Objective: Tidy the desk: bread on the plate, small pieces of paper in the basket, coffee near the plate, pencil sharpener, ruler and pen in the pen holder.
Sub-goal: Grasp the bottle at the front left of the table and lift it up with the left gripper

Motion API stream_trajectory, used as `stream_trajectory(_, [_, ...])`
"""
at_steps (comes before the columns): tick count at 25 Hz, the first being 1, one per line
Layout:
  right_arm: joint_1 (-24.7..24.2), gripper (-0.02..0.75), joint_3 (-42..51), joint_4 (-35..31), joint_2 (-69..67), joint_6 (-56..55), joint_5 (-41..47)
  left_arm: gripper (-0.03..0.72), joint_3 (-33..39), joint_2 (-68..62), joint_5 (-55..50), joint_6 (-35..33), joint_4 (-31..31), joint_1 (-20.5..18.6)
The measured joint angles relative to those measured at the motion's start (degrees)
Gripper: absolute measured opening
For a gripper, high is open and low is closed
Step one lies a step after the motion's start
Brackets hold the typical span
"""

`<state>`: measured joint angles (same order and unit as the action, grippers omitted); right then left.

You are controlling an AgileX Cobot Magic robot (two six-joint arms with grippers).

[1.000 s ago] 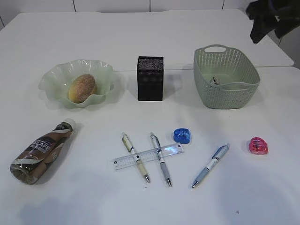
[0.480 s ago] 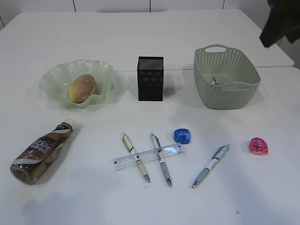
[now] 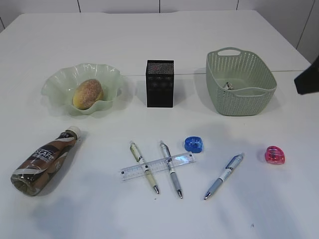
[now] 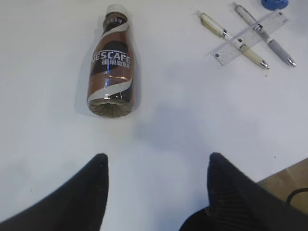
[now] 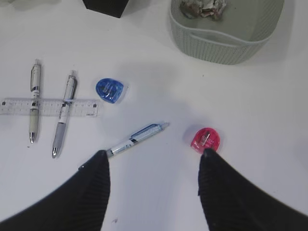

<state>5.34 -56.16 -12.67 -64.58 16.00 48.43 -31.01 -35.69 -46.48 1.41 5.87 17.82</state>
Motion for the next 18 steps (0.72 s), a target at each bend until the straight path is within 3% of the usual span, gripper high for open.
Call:
stream_trajectory(6, [0.0, 0.461, 12.3, -4.0, 6.0, 4.4, -6.4, 0.454, 0.0, -7.8, 3.6, 0.0, 0.0, 0.0])
stream_trajectory(10, [0.0, 0.461, 13.1, -4.1, 6.5, 4.8, -7.1, 0.454, -2.5, -13.4, 4.4, 0.0, 0.0, 0.0])
stream_trajectory(11, [0.0, 0.461, 18.4, -5.0, 10.9, 5.4, -10.2, 0.454, -3.8, -15.3, 4.4, 0.0, -0.1, 0.0])
stream_trajectory(18, [0.0, 0.461, 20.2, -5.0, 15.1, 5.6, -10.7, 0.454, -20.4, -33.1, -3.0, -1.4, -0.6, 0.0])
